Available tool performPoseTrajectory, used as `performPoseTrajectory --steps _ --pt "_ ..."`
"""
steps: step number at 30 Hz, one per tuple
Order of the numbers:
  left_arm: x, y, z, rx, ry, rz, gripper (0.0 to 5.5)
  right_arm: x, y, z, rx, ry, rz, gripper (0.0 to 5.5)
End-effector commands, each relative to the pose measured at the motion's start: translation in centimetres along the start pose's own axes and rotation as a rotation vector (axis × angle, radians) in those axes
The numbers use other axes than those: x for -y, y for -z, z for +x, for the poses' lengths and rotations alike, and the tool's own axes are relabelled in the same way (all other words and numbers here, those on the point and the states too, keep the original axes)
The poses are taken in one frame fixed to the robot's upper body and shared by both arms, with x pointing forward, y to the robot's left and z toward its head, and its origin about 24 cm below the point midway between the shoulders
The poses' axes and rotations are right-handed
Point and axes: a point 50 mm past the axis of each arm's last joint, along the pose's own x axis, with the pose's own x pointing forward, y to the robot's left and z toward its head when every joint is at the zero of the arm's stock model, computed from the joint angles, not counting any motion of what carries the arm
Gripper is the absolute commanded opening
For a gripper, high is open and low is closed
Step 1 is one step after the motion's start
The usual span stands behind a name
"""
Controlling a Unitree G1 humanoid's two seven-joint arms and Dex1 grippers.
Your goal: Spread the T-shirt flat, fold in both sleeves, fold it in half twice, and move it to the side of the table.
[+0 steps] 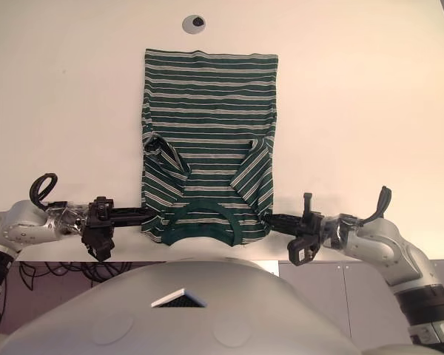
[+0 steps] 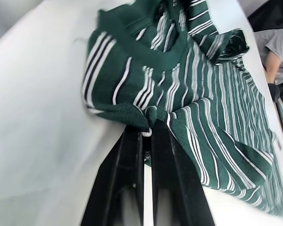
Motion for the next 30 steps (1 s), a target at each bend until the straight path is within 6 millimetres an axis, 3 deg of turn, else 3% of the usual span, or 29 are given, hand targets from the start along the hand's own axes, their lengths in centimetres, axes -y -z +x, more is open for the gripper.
performPoseTrajectory --steps 1,3,5,9,12,16,19,24,30 --pt "0.8 -2.4 -0.4 0.029 0.069 -0.531 0.0 -0.4 -1.5 -1.6 0.095 -0.036 0.403 0.01" --pt "-0.1 -4.4 -1.7 0.114 0.166 -0.824 0.0 -0.2 -2.4 -2.5 0.163 -0.066 0.578 0.01" --pt "-2.6 -5.7 -2.6 0.225 0.186 -0.944 0.0 -0.3 -3.4 -3.4 0.22 -0.142 0.732 0.01" --pt "-5.5 -6.7 -2.7 0.378 0.156 -0.997 0.0 -0.1 -4.4 -4.0 0.307 -0.187 0.843 0.01" --pt "-6.6 -6.5 -2.8 0.421 0.094 -1.026 0.0 1.0 -4.4 -3.9 0.354 -0.115 0.839 0.01" --pt "-7.4 -3.2 -2.6 0.272 -0.133 -1.024 0.0 4.2 -2.5 -3.2 0.3 0.088 0.807 0.01" --pt "-9.0 1.2 -1.9 0.122 -0.37 -0.989 0.0 7.1 -0.1 -2.1 0.245 0.294 0.829 0.01" --pt "-9.7 6.9 -1.0 -0.137 -0.585 -0.997 0.0 11.3 3.1 0.1 0.171 0.471 0.844 0.01" --pt "-9.6 9.8 1.4 -0.292 -0.573 -0.998 0.0 14.1 7.4 3.7 0.01 0.528 0.814 0.01"
